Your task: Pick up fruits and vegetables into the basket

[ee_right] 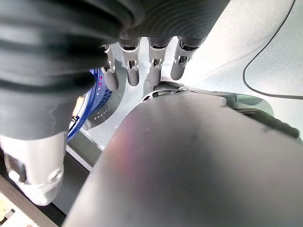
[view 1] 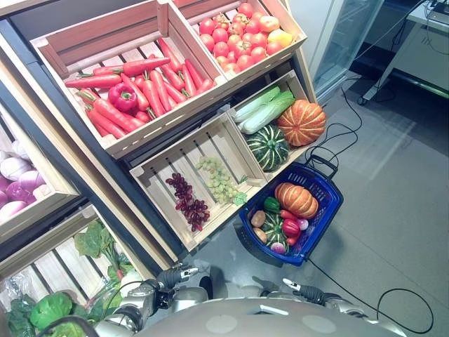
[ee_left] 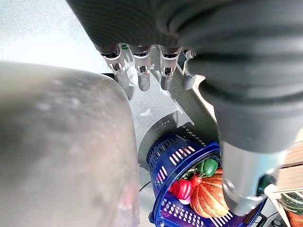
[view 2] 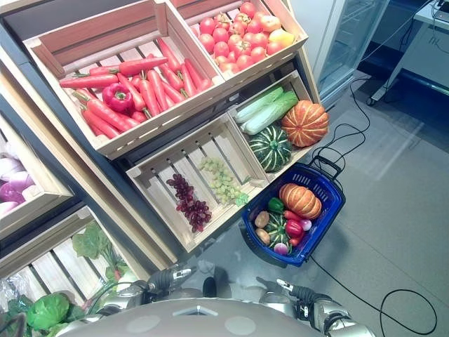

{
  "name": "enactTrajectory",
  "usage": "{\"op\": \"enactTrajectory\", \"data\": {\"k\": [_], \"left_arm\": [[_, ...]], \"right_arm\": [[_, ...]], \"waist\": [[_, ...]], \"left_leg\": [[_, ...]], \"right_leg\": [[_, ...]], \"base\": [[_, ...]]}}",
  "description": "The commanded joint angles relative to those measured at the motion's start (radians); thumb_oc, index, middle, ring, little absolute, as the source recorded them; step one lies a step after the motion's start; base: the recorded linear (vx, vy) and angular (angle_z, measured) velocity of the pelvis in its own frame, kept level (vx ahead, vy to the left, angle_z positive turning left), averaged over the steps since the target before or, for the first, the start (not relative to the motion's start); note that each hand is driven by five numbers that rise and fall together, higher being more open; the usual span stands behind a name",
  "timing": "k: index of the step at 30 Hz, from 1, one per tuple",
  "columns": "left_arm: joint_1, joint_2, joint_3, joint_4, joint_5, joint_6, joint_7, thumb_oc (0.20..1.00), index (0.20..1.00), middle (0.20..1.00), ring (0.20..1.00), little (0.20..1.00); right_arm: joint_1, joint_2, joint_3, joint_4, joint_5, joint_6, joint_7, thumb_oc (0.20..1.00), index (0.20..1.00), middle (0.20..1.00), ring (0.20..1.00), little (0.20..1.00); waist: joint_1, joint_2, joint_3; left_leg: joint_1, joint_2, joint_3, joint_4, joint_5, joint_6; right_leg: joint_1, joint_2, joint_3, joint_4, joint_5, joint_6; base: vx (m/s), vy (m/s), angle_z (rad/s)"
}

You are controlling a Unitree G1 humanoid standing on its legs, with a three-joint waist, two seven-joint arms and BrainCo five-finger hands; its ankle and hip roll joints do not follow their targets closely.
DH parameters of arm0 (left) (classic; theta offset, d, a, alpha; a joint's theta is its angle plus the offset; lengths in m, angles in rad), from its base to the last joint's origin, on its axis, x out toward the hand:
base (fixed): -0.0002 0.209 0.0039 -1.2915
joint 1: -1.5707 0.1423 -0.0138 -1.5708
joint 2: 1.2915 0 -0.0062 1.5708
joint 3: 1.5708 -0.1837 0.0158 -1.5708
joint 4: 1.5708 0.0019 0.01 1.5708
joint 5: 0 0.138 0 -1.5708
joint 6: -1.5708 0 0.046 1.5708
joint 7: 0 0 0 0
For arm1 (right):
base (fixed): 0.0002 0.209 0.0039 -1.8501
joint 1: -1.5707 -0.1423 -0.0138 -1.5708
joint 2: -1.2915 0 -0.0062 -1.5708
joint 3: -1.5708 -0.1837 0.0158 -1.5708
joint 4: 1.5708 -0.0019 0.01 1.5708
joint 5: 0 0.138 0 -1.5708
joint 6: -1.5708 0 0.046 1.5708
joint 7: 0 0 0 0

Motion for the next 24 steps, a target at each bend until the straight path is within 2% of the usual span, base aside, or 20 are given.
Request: {"op": "enactTrajectory", "data": {"k": [1,8,12,16,17,18,19,21,24], "left_arm": [[-0.061,-0.043,-0.023,0.053,0.036,-0.038,-0.005,1.000,1.000,1.000,1.000,1.000],[-0.059,-0.042,-0.027,0.052,0.043,-0.058,-0.015,1.000,1.000,1.000,1.000,1.000],[-0.065,-0.038,-0.036,0.039,0.070,-0.106,0.007,1.000,1.000,1.000,1.000,1.000],[-0.077,-0.024,-0.062,0.009,0.147,-0.259,0.136,1.000,1.000,1.000,1.000,1.000],[-0.086,-0.011,-0.065,-0.030,0.141,-0.298,0.198,1.000,1.000,1.000,1.000,1.000],[-0.087,-0.009,-0.065,-0.036,0.138,-0.302,0.208,1.000,1.000,1.000,1.000,1.000],[-0.097,0.009,-0.059,-0.086,0.138,-0.345,0.265,1.000,1.000,1.000,1.000,1.000],[-0.100,0.028,-0.049,-0.130,0.141,-0.377,0.296,1.000,1.000,1.000,1.000,1.000],[-0.096,0.067,-0.039,-0.213,0.216,-0.456,0.347,1.000,1.000,1.000,1.000,1.000]], "right_arm": [[-0.086,-0.005,0.015,0.060,-0.015,-0.008,0.010,1.000,1.000,1.000,1.000,1.000],[-0.086,-0.002,0.016,0.063,-0.017,-0.009,0.010,1.000,1.000,1.000,1.000,1.000],[-0.088,-0.002,0.020,0.057,-0.013,-0.024,-0.001,1.000,1.000,1.000,1.000,1.000],[-0.095,-0.009,0.024,0.036,0.020,-0.068,-0.026,1.000,1.000,1.000,1.000,1.000],[-0.100,-0.015,0.019,0.016,0.039,-0.089,-0.032,1.000,1.000,1.000,1.000,1.000],[-0.101,-0.017,0.018,0.013,0.042,-0.091,-0.032,1.000,1.000,1.000,1.000,1.000],[-0.104,-0.025,0.011,-0.005,0.045,-0.129,-0.034,1.000,1.000,1.000,1.000,1.000],[-0.105,-0.035,0.005,-0.025,0.059,-0.156,-0.035,1.000,1.000,1.000,1.000,1.000],[-0.101,-0.049,-0.012,-0.068,0.081,-0.224,-0.031,1.000,1.000,1.000,1.000,1.000]], "waist": [[0.001,-0.004,0.040],[0.001,-0.006,0.034],[0.000,-0.005,0.036],[-0.004,-0.002,0.044],[-0.006,0.000,0.050],[-0.006,0.001,0.051],[-0.006,0.002,0.055],[-0.003,0.002,0.058],[0.001,-0.001,0.060]], "left_leg": [[0.037,-0.058,0.022,0.019,-0.128,0.045],[0.040,-0.058,0.023,0.016,-0.129,0.046],[0.037,-0.057,0.024,0.019,-0.128,0.045],[0.031,-0.057,0.024,0.024,-0.127,0.045],[0.028,-0.057,0.021,0.025,-0.127,0.044],[0.027,-0.057,0.021,0.026,-0.127,0.044],[0.022,-0.058,0.019,0.029,-0.127,0.044],[0.020,-0.058,0.018,0.030,-0.127,0.044],[0.020,-0.058,0.013,0.032,-0.128,0.045]], "right_leg": [[-0.043,0.014,0.046,0.008,0.025,0.015],[-0.041,0.016,0.047,0.006,0.026,0.015],[-0.045,0.016,0.050,0.012,0.025,0.016],[-0.056,0.016,0.055,0.020,0.025,0.016],[-0.061,0.017,0.059,0.024,0.025,0.016],[-0.062,0.017,0.060,0.024,0.025,0.016],[-0.066,0.016,0.059,0.026,0.027,0.018],[-0.067,0.016,0.059,0.024,0.029,0.018],[-0.064,0.017,0.057,0.022,0.031,0.016]], "base": [[0.00,0.000,0.00],[0.00,0.000,0.00],[0.00,0.000,0.00],[0.00,0.000,0.00],[0.00,0.000,0.00],[0.00,0.000,0.00],[0.00,0.000,0.00],[0.01,-0.015,0.00],[0.06,-0.047,0.00]]}}
